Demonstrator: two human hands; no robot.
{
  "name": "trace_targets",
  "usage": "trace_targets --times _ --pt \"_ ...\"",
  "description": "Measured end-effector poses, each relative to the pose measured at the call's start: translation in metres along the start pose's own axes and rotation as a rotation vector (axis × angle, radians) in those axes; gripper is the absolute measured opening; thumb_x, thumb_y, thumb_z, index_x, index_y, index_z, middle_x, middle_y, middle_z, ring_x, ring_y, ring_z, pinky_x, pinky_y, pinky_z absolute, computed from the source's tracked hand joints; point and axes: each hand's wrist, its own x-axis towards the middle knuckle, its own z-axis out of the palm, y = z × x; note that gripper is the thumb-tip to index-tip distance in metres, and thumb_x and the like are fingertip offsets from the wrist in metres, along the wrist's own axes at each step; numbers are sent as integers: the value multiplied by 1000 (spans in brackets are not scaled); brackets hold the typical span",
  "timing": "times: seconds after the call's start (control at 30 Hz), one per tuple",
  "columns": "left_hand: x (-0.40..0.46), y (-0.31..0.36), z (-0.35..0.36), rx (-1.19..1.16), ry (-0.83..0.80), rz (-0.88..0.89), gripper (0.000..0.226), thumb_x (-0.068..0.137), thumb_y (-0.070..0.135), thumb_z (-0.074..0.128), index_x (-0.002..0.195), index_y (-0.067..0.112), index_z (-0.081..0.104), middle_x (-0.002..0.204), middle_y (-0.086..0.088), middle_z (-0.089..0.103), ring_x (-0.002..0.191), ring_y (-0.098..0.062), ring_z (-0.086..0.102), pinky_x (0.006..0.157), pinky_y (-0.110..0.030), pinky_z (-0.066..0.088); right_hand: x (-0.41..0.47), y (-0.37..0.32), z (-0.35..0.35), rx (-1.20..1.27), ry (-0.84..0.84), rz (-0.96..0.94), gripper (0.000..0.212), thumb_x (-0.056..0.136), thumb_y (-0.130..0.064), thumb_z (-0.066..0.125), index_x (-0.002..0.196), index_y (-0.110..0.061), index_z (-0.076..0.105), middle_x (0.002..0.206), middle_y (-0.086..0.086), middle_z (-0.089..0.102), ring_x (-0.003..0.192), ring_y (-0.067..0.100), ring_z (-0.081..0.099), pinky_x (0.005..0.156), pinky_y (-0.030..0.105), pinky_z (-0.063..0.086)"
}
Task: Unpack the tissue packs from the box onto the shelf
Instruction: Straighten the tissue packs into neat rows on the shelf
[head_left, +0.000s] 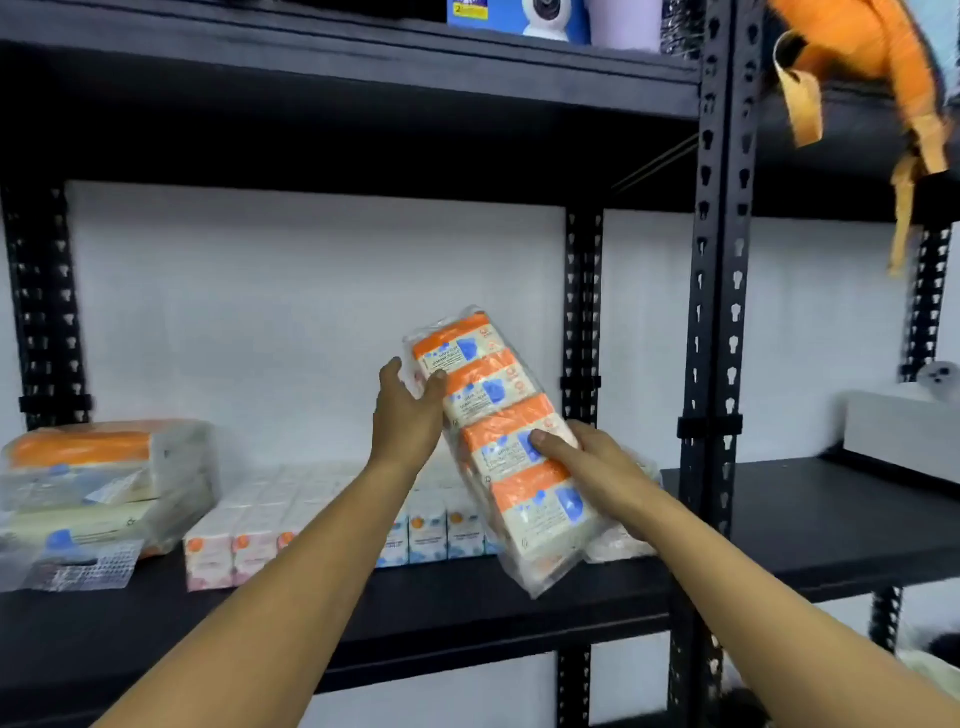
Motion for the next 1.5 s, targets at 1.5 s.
trace_targets --times 1.5 --pt "78 -107 184 98 -661 -177 65 92 -5 32 150 24 36 141 -2 56 111 -14 61 73 -24 46 162 24 -71 -892 -31 392 22 89 -32 58 73 -19 52 76 3 50 68 19 48 65 28 40"
